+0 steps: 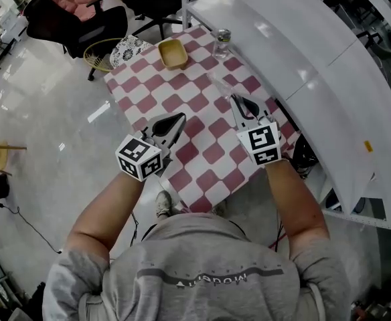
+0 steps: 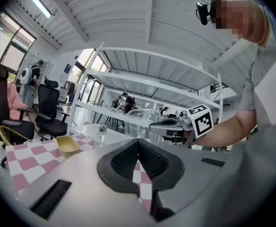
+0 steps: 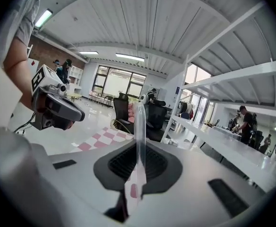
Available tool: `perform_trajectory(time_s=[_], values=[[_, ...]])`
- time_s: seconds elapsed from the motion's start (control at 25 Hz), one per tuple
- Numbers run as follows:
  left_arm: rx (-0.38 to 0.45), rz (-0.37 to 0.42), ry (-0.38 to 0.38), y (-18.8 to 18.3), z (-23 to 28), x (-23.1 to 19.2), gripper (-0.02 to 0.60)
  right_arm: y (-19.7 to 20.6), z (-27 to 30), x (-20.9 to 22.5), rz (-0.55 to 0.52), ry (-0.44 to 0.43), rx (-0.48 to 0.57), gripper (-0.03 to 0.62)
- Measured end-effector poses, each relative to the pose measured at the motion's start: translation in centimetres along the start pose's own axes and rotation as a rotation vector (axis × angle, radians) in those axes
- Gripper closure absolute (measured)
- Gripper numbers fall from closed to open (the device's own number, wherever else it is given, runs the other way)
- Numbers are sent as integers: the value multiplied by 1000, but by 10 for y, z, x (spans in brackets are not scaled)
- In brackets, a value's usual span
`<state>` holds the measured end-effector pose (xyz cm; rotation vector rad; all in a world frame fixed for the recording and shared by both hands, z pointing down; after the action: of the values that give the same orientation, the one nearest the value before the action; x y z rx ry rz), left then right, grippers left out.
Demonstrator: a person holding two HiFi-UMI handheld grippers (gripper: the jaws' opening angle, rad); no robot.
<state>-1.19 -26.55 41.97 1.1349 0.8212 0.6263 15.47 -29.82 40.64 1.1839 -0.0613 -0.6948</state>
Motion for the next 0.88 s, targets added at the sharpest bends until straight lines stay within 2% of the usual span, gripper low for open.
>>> perform_trajectory(time_s=[0.6,0.88], values=[[-71,-55,21,89,4,20,568,89,-8,-55,193,-68,-63,559],[-105,-23,31,118,3,34,568,118,-16,-75,251,-102,-66,559]])
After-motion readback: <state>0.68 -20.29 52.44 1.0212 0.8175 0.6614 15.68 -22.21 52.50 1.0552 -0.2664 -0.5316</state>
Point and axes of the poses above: the fingertips, and each gripper's own axes: z forward along the fingers, x to its right, y out of its underside, the point moved 3 cm from there along -z, backward along the fingers, and after that the axes turned 5 degrees about -x, right-handed, at the moved point
